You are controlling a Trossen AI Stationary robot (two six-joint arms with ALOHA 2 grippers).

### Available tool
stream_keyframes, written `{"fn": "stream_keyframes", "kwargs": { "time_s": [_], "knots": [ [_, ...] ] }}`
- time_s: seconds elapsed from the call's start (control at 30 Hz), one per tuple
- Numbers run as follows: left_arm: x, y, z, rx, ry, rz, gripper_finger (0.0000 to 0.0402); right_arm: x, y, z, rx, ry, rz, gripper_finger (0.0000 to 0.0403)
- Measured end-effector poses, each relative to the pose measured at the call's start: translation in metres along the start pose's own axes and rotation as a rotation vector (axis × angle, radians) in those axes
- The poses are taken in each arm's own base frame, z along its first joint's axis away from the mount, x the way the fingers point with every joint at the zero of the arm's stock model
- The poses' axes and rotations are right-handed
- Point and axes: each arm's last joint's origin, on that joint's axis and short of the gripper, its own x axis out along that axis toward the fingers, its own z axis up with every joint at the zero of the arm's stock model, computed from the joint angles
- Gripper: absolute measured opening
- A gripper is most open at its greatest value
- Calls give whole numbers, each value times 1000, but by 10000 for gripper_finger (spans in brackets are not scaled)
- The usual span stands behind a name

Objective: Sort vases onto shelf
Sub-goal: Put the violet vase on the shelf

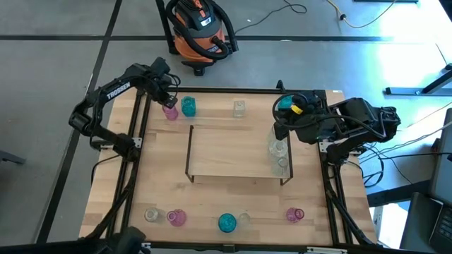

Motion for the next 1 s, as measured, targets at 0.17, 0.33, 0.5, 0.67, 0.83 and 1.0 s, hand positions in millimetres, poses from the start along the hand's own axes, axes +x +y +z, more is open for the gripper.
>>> {"fn": "stream_keyframes", "kwargs": {
  "time_s": [0.17,0.33,0.5,0.67,0.83,1.0],
  "knots": [
    [-20,-14,-16,24,-45,9,17,0,-2,-1,-20,11,-19,60],
    [-45,-28,-39,19,-88,-59,16,0,-3,-1,-23,12,-21,60],
    [-73,-39,-59,-60,-240,-206,16,0,-5,-2,-41,22,-37,60],
    [-102,-45,-76,-151,-428,-344,16,2,-7,-1,-42,26,-56,60],
    [-130,-56,-80,-151,-485,-486,16,8,-11,4,-46,49,-70,60],
    [-170,-82,-64,-44,-519,-568,16,16,-17,11,-56,98,-75,60]
  ]
}}
